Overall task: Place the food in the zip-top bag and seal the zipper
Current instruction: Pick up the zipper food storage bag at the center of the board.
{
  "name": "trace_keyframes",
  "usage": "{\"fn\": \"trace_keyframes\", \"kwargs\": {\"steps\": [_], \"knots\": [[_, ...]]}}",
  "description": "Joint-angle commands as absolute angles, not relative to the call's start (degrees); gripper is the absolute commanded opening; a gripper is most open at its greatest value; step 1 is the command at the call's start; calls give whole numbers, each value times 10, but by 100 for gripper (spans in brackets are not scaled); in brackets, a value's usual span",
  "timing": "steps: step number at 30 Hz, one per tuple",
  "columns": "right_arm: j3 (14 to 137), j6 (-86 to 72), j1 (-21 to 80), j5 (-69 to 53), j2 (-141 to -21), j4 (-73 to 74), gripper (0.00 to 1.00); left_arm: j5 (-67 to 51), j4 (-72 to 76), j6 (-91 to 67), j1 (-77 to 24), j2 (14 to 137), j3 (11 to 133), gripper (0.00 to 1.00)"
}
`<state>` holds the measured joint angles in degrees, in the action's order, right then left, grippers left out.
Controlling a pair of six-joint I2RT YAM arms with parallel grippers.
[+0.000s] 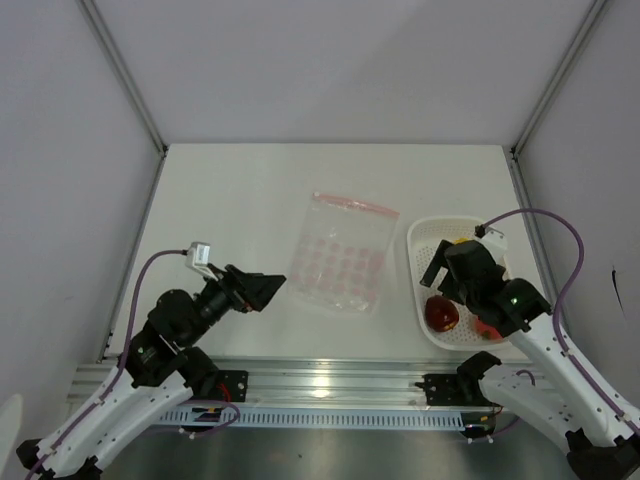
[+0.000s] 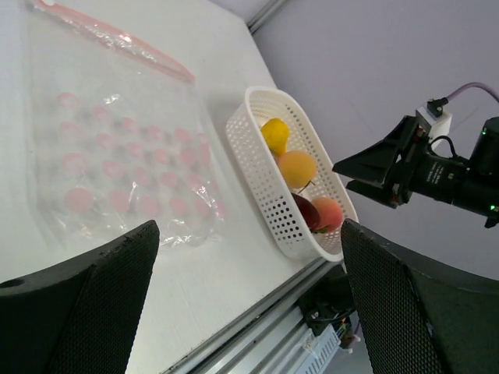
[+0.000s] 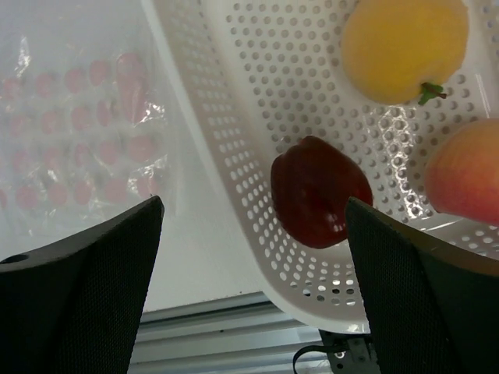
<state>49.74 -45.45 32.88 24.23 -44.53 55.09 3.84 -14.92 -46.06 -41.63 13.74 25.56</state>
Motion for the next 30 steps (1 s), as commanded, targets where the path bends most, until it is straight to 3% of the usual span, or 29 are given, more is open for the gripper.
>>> {"fn": "trace_keyframes", "kwargs": {"steps": [1, 7, 11, 19, 30], "knots": [[503, -457, 299, 272, -467, 554, 99, 50, -179, -426, -413, 170, 303, 100], [497, -348, 247, 89, -469, 374, 99, -49, -171, -424, -411, 263, 328, 100], [508, -314, 216, 28, -515, 259, 99, -100, -166, -433, -401, 314, 344, 100], [651, -246, 209, -53, -779, 220, 99, -154, -151, -433, -381, 324, 332, 100], [917, -84, 181, -127, -1080, 191, 99, -131, -223, -421, -374, 274, 338, 100]]}}
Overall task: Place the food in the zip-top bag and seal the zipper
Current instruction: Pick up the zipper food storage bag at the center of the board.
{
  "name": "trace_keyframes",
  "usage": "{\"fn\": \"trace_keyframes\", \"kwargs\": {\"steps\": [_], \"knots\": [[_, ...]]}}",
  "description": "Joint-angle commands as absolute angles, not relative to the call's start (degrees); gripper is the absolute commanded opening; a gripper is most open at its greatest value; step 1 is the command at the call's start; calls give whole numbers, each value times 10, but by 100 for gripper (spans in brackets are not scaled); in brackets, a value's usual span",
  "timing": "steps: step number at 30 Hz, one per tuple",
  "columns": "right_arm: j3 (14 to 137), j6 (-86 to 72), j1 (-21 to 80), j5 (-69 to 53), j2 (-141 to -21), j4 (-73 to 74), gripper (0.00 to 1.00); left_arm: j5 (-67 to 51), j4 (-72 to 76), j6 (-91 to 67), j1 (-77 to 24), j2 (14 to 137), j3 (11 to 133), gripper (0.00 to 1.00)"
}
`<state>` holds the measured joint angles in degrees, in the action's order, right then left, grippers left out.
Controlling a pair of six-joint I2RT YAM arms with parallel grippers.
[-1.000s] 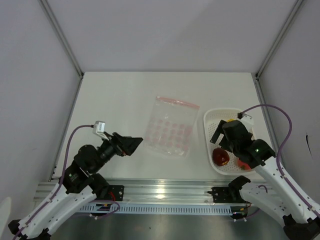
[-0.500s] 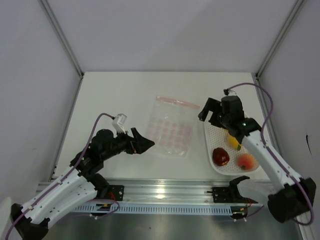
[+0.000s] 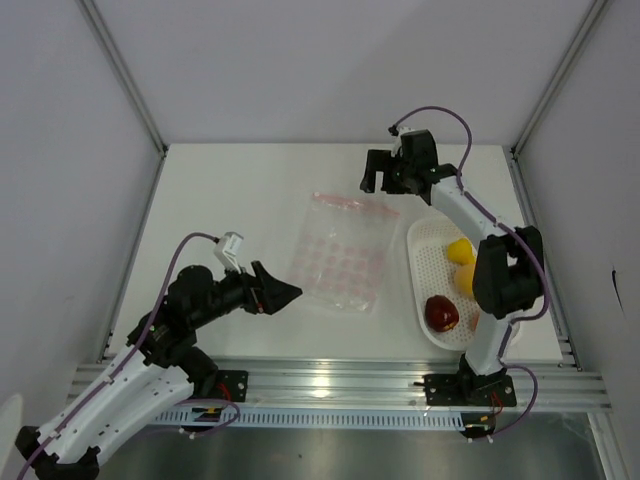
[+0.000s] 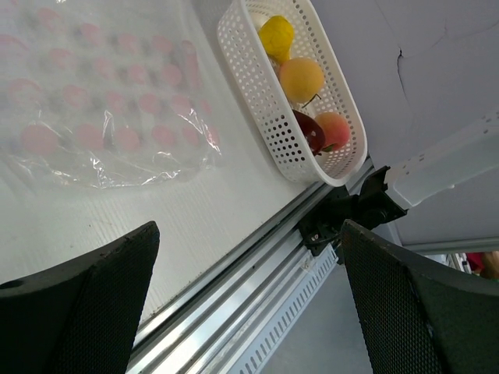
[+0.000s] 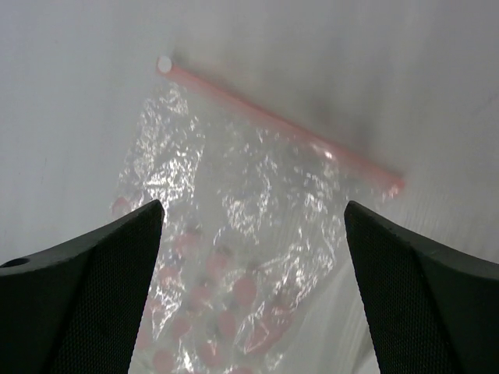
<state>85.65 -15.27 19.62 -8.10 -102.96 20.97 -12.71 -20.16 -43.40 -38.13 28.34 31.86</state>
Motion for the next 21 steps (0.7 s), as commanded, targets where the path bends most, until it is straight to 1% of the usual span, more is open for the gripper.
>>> {"fn": "trace_keyframes", "kwargs": {"steps": [1, 6, 11, 15, 21], "knots": [[960, -71, 171, -153, -1101, 202, 100, -131, -232, -423, -373, 273, 338, 99], [1060, -33, 155, -211, -1227, 219, 99, -147, -244, -418, -372, 269, 337, 99], [1151, -3, 143, -271, -1309, 255, 98, -149, -249, -415, -369, 267, 344, 99], [1179, -3, 135, -343, -1351, 264, 97, -148, -254, -413, -367, 276, 348, 100], [1180, 15, 130, -436, -1381, 267, 90, -156, -245, -420, -367, 279, 341, 99]]}}
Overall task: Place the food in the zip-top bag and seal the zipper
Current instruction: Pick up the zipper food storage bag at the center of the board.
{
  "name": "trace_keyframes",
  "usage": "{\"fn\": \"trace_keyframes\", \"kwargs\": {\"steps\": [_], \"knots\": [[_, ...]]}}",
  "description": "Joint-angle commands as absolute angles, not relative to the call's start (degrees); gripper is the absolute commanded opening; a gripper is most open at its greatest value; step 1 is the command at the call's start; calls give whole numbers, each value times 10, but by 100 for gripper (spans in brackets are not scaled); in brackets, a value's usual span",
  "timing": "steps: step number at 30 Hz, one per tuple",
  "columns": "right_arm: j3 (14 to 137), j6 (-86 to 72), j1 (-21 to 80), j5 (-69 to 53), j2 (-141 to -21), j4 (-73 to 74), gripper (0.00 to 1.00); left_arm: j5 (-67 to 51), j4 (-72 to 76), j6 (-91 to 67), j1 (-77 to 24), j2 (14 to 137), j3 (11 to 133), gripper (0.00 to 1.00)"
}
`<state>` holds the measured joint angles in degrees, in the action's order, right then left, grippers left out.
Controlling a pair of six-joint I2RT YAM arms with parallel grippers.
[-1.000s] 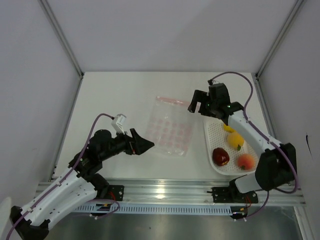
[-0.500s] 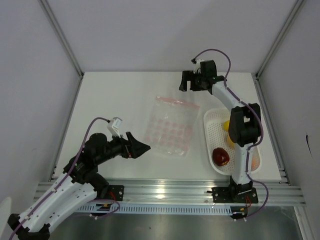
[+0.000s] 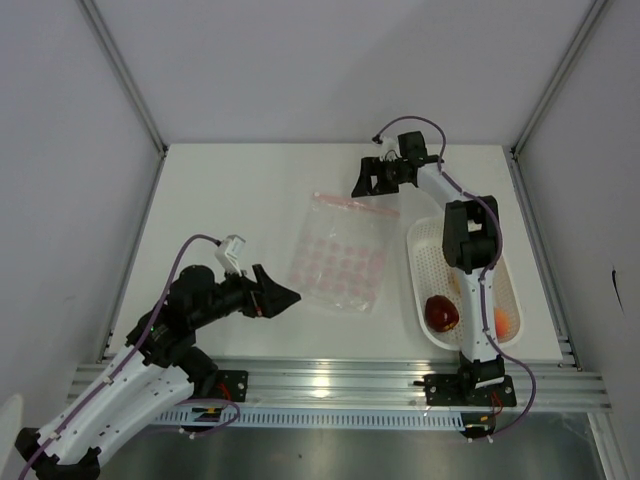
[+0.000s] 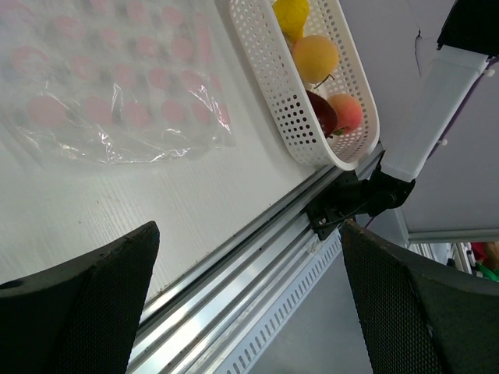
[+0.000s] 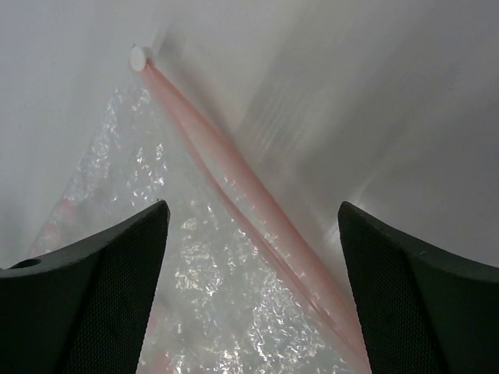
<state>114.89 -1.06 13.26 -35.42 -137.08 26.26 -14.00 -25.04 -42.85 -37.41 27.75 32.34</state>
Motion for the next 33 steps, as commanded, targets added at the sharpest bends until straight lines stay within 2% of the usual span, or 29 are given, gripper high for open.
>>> {"fn": "trace_keyframes", "kwargs": {"steps": [1, 4, 12, 21, 26, 30, 33], "knots": [[1183, 18, 129, -456, -1385, 278, 88, -156, -244, -420, -367, 279, 340, 100], [1178, 27, 130, -488, -1393, 287, 81, -160, -243, -419, -367, 281, 341, 100], [1152, 38, 137, -488, -1391, 291, 80, -164, -247, -419, -367, 276, 335, 99], [1097, 42, 141, -511, -1363, 285, 57, -155, -252, -420, -366, 269, 340, 100], [1056, 61, 142, -517, -1348, 286, 57, -145, -274, -410, -366, 301, 365, 99], [1031, 62, 142, -534, -1338, 283, 26, -128, -294, -412, -366, 323, 391, 95], [978, 47, 149, -527, -1297, 241, 28, -119, -304, -411, -366, 337, 412, 94]]}}
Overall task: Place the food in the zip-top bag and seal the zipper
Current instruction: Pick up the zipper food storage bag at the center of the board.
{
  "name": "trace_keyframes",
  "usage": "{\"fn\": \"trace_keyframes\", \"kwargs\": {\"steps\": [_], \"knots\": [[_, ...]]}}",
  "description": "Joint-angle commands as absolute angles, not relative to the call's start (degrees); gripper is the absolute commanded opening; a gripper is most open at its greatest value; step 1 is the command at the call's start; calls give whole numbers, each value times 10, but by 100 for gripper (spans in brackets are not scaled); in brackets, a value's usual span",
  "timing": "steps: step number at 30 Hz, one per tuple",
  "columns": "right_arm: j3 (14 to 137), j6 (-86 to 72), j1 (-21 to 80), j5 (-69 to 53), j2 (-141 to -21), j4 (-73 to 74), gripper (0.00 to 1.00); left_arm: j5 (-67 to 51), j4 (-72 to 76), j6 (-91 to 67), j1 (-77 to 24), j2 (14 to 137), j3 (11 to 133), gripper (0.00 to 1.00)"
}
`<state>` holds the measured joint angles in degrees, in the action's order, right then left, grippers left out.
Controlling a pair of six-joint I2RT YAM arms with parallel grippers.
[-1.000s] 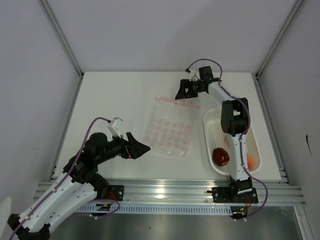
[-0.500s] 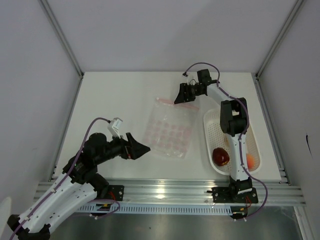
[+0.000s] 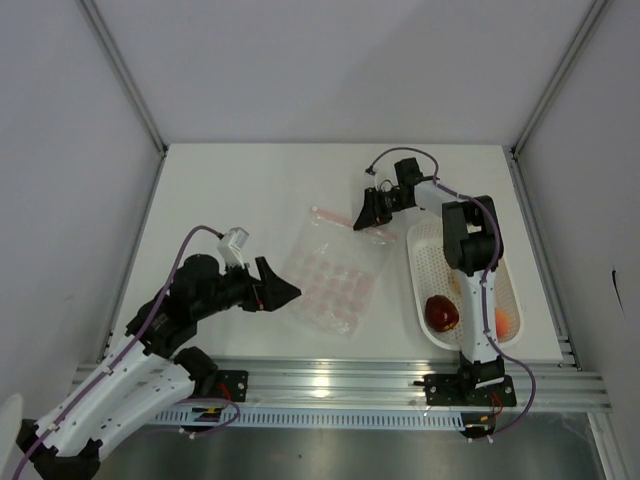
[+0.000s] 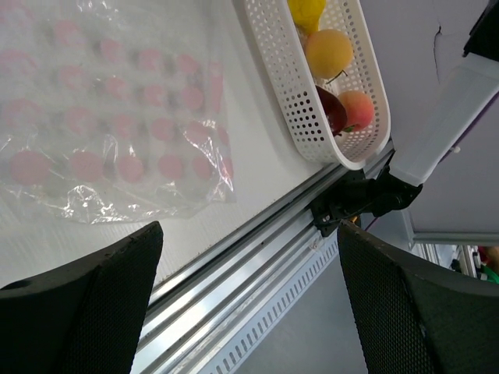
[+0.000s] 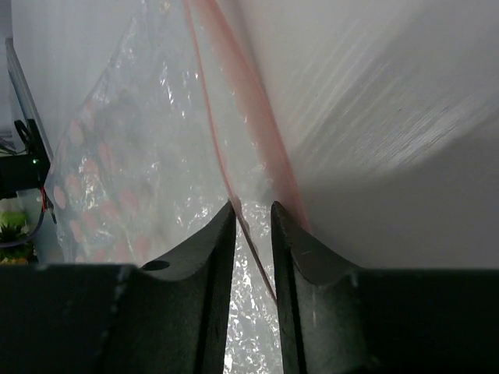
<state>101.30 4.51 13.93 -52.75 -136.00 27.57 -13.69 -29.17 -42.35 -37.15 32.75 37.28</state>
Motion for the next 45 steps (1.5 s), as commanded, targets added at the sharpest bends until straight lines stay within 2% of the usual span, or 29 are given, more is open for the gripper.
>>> {"fn": "trace_keyframes", "kwargs": {"steps": [1, 5, 7, 10, 13, 15, 19, 25, 30, 36, 45], "knots": [[950, 36, 151, -526, -1285, 228, 28, -118, -308, -412, -366, 342, 416, 94], [911, 26, 172, -489, -1228, 214, 28, -112, -306, -413, -366, 355, 437, 94], [890, 19, 182, -466, -1205, 206, 20, -105, -308, -416, -366, 365, 444, 93], [856, 6, 206, -439, -1160, 200, 16, -100, -309, -424, -366, 386, 455, 93], [827, 3, 245, -391, -1110, 215, 4, -100, -308, -427, -366, 424, 481, 92], [791, -14, 276, -368, -1081, 214, 0, -100, -315, -427, -365, 450, 507, 92], [695, -60, 328, -263, -960, 168, 0, -77, -343, -473, -358, 514, 569, 87], [591, -69, 425, -113, -819, 116, 0, -156, -381, -528, -316, 639, 643, 84], [513, -64, 489, -5, -717, 71, 0, -203, -360, -562, -316, 679, 627, 84], [462, -38, 538, 43, -637, 29, 0, -261, -319, -606, -316, 707, 606, 81], [466, -24, 576, 67, -620, 27, 0, -272, -295, -643, -324, 732, 590, 75]]}}
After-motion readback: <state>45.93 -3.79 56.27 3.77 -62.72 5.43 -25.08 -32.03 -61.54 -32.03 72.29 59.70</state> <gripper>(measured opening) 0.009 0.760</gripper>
